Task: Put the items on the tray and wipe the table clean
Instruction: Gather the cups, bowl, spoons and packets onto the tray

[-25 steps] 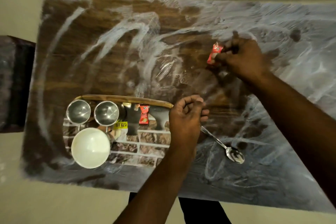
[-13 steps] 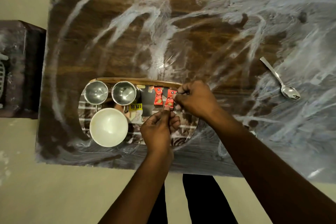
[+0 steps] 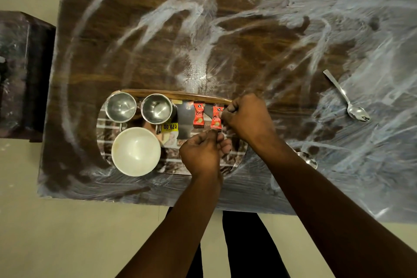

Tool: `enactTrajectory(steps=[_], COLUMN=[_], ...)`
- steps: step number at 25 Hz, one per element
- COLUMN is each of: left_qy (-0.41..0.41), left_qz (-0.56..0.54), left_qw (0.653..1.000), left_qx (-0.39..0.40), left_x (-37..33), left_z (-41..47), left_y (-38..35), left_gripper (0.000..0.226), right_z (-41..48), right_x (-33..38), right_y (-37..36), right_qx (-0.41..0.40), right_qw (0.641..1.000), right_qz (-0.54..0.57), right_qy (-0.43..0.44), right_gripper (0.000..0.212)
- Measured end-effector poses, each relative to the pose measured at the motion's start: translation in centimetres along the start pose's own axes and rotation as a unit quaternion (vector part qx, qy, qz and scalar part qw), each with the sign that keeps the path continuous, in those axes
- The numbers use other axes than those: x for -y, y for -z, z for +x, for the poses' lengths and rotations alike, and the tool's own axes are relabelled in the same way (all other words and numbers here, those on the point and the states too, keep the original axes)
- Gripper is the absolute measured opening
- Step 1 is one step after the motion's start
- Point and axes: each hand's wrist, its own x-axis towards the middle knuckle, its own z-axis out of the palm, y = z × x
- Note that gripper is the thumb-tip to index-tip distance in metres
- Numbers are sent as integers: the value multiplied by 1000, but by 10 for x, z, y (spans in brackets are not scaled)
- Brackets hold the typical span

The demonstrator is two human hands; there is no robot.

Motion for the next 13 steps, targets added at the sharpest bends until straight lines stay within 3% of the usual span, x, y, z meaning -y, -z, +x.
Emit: enactTrajectory(steps=[7,9,11,13], left_qy=[-29,-35,-29,-22], left_qz=[45,73,109,173], left_qw=[998,997,990,973], left_qx=[-20,16,83,154], left_x=[3,7,13,24], left_z=[-7,-16,-31,-46], left_y=[5,-3,-20,-41], left_gripper=[21,15,5,22], right_z=[-19,-37,-61,-86], right_x=[-31,-67,-108,-146], right_y=[34,61,86,101], right_qx=[-8,-50,-112,-146], right_qw=[993,985,984,979], right_qz=[114,155,118,80], right_qy=[-17,-49,-72,-117], right_gripper=[17,14,17,30])
